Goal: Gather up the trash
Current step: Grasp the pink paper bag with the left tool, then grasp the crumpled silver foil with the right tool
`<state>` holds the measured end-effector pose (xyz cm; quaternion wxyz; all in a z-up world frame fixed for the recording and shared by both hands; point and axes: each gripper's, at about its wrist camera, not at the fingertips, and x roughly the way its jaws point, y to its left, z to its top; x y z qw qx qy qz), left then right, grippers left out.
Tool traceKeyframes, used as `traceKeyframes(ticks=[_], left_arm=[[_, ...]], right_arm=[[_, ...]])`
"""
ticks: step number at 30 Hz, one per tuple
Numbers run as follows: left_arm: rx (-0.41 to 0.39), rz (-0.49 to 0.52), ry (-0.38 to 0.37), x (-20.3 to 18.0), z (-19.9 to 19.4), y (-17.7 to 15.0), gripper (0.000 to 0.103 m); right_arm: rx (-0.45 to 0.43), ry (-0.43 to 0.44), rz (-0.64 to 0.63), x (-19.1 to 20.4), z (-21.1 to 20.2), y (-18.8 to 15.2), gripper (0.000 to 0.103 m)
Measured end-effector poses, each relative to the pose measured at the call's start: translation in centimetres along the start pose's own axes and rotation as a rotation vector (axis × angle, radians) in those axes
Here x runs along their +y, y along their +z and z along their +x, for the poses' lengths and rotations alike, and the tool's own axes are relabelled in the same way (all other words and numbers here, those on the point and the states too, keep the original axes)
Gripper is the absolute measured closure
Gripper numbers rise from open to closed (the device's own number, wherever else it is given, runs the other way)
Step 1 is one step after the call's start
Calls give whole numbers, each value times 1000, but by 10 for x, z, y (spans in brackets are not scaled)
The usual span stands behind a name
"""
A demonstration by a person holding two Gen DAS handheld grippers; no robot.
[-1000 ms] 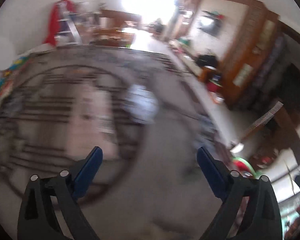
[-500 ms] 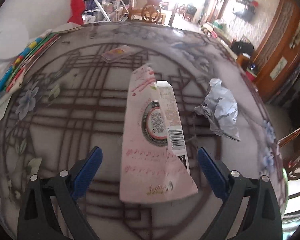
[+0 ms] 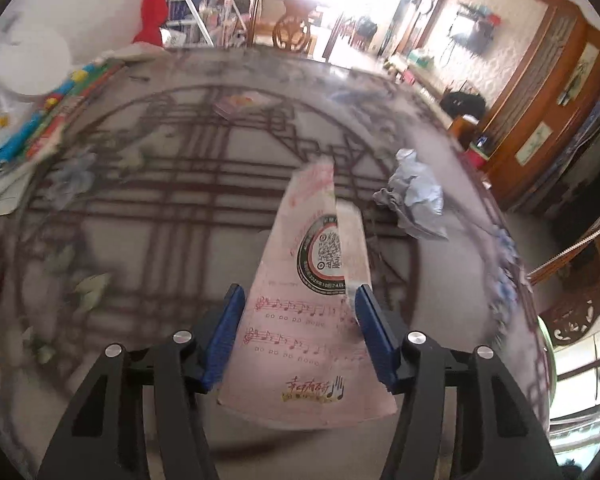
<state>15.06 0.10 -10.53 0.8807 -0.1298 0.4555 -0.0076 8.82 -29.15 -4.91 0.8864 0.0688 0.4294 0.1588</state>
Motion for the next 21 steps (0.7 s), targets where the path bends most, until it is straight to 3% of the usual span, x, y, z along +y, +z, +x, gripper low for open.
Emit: traceKeyframes(ticks=[5,11,16,21], left_arm=[[-49,-42,-46,20,-55,-38,51],[-17,-53,-70,24,-50,-54,51],[18,-43,-86,20,-39,-56,49],[50,-106,-110,27,-26,-57,32]], right_arm=[[80,4,-58,21,69,49,5],[120,-130,-179,48,154,99,5],[150,-182,-154,56,202,128,5],[188,-207,-167,63,232,139,5]])
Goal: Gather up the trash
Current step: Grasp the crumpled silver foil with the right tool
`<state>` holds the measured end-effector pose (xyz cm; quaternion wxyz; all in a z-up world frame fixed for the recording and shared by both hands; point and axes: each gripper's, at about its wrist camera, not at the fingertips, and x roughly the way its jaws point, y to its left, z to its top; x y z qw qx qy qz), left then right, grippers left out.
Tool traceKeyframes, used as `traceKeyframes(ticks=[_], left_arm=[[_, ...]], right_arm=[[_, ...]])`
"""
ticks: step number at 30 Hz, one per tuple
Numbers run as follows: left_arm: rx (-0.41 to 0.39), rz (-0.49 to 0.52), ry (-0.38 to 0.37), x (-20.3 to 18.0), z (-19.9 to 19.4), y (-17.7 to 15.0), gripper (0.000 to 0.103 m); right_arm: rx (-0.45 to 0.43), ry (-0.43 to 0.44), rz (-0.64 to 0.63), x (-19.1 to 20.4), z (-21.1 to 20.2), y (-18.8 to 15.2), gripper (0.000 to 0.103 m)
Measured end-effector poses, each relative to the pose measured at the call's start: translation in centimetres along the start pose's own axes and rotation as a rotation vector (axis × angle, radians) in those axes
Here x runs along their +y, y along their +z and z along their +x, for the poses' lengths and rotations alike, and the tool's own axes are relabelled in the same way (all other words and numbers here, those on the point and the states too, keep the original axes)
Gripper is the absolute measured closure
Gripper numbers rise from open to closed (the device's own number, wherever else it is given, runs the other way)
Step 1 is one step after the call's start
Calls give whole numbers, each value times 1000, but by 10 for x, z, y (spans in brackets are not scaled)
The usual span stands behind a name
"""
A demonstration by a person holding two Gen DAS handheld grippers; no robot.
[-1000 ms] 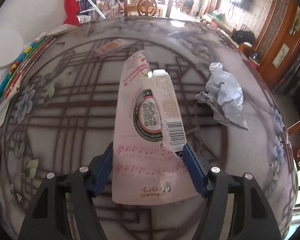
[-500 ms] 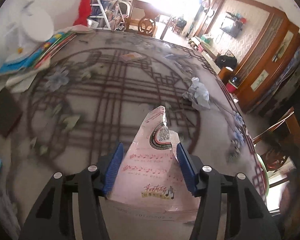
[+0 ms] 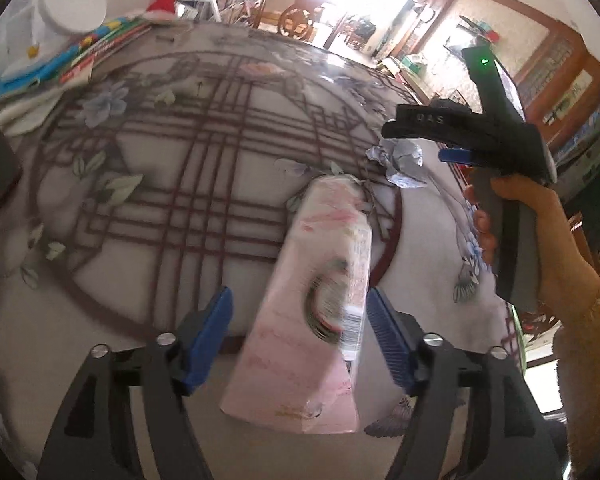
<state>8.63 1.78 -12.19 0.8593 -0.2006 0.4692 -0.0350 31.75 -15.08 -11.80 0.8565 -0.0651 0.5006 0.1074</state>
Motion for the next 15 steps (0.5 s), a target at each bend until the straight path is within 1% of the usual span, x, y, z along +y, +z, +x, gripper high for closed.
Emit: traceKeyframes(ticks=[1,5,7,8,9,11,12,13,15], left_arm=[[4,-7,-4,1,2,1,28],[14,-28,1,4,10,1,28],[23,-30,-11,2,12,0,28],[28,-19,-9,0,14,0,28],[33,-4,0,-3,15,0,28],[38,16,15,-6,18,-1,28],[41,23,14,-8,19,-2,30],[46,31,13,-10,20,-3,36],[52,43,17,-11,21,-5,53]], right_arm=[[9,3,5,1,4,1,5],[70,38,44,4,24,4,5],[69,40,67,1,26,1,6],[64,44,78,-2,26,-1,8],[62,49,85,-3,26,-2,16],[60,49,90,-6,23,-7,41],[55,50,76,-6,20,-8,44],[50,55,62,-5,18,-9,46],[48,58,24,-1,13,-10,48]])
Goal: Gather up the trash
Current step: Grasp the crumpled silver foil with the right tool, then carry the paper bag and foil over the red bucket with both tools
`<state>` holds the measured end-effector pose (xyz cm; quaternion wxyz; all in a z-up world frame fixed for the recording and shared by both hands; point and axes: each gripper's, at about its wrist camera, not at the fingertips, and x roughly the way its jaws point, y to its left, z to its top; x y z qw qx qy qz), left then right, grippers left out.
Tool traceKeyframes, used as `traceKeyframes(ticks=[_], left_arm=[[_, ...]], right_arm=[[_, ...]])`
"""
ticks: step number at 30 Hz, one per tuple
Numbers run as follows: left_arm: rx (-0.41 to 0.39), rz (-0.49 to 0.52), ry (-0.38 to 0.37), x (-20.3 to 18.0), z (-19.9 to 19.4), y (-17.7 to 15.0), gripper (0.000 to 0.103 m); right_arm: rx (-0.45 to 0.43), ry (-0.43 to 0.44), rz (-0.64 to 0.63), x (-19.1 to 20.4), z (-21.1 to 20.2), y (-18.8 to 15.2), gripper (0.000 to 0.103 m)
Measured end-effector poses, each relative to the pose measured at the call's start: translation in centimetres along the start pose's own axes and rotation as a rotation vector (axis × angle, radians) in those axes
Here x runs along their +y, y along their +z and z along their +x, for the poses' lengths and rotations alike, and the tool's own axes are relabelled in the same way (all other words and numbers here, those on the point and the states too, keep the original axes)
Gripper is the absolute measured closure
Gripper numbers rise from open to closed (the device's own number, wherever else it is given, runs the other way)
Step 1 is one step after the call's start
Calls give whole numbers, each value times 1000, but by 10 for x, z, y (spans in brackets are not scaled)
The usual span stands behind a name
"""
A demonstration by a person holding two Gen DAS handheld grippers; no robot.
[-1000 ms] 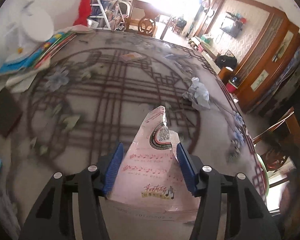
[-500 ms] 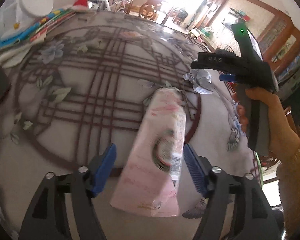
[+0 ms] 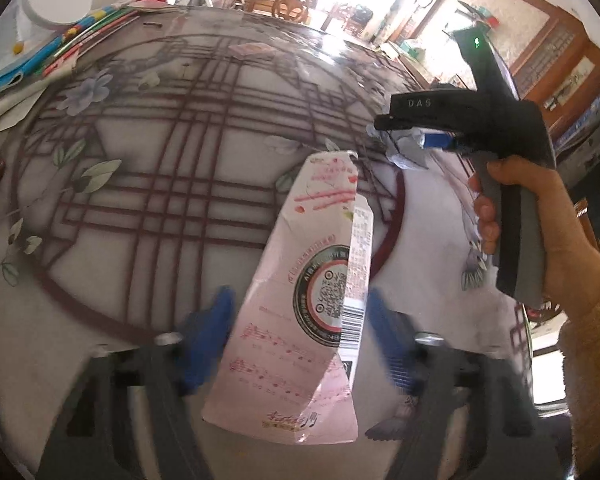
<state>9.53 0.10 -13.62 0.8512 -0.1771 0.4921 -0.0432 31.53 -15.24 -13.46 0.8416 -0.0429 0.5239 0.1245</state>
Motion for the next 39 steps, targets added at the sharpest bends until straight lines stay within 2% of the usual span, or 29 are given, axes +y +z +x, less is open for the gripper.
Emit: traceKeyframes(ticks=[4,7,11,23,27,32,35,39], left_arm=[[3,-42,-43,6,0,-1,56],[-17,-44,-38,7,-3,-2,56],[-62,-29,-36,4,-13,0,56],[-222,86,38,-23,-52,2,57],[-272,151,47,-47,-72,0,57],[-318,236,21,-86,-94,-11,57],[-318,257,-26,-109,-99,-19,57],[-315,336,-52,-147,-101,-29,57]], right_arm=[[-52,40,-40,6,-29,-14,48],[-85,93,-41,8,-56,-33,48],[-125,119,-50,9,-98,-68,48],[-311,39,-62,-9,-205,-169,48],[-359,-14,-46,-20,-229,-196,48],[-386,-39,65,-52,-252,-227,48],[-396,-44,144,-76,-262,-243,48],[-421,-57,207,-101,-276,-257,48]])
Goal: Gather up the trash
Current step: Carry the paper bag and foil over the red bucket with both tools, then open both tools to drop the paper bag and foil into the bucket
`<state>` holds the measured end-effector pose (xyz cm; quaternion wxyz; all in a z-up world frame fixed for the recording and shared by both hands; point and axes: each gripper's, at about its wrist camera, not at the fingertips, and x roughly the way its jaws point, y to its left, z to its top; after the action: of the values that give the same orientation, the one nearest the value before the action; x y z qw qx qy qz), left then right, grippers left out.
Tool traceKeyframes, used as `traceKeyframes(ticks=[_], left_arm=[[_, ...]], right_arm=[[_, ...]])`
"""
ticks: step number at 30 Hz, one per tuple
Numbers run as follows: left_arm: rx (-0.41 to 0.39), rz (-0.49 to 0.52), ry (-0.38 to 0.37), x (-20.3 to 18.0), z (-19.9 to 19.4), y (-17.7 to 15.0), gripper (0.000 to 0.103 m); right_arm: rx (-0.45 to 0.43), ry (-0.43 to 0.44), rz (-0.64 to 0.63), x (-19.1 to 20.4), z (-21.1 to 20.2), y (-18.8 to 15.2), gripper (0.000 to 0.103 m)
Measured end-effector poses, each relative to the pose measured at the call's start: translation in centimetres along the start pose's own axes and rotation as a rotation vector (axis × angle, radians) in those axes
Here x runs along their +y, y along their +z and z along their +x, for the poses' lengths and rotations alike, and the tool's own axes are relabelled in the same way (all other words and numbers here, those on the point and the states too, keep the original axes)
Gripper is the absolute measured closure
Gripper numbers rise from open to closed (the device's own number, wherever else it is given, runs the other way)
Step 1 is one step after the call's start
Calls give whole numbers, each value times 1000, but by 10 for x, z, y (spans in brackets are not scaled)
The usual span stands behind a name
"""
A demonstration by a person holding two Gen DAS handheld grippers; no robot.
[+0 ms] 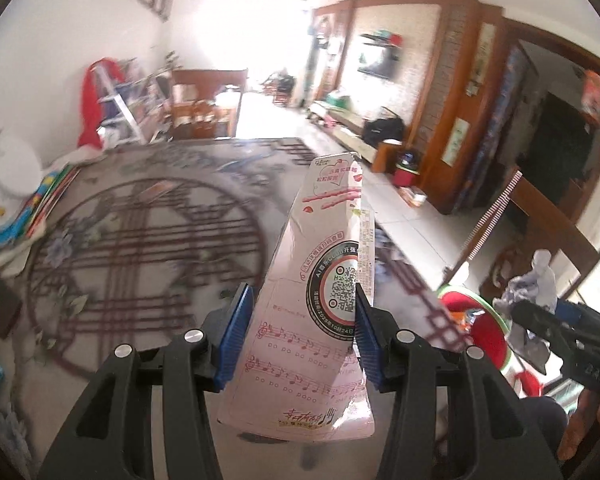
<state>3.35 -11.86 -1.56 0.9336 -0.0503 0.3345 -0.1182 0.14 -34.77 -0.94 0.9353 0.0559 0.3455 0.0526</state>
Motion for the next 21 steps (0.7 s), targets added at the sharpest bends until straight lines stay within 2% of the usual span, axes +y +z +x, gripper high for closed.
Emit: traceKeyframes(ticks=[7,9,11,17,21], left_arm=[[18,93,-97,-63,11,10,57],[37,110,-150,-85,20,14,57],[70,129,-226,-107,31,17,57],[181,190,-376,-169,77,25,57],[242,199,-425,-190,106,25,57]], right_arm=[[-56,-76,99,-60,-24,-3,47],[-55,-103,128,-77,-25,-6,47],[-44,-133,161,-94,-22,-12,47],[-1,-218,254,-142,-6,-32,47],[24,-237,319,-174,9,-40,47]])
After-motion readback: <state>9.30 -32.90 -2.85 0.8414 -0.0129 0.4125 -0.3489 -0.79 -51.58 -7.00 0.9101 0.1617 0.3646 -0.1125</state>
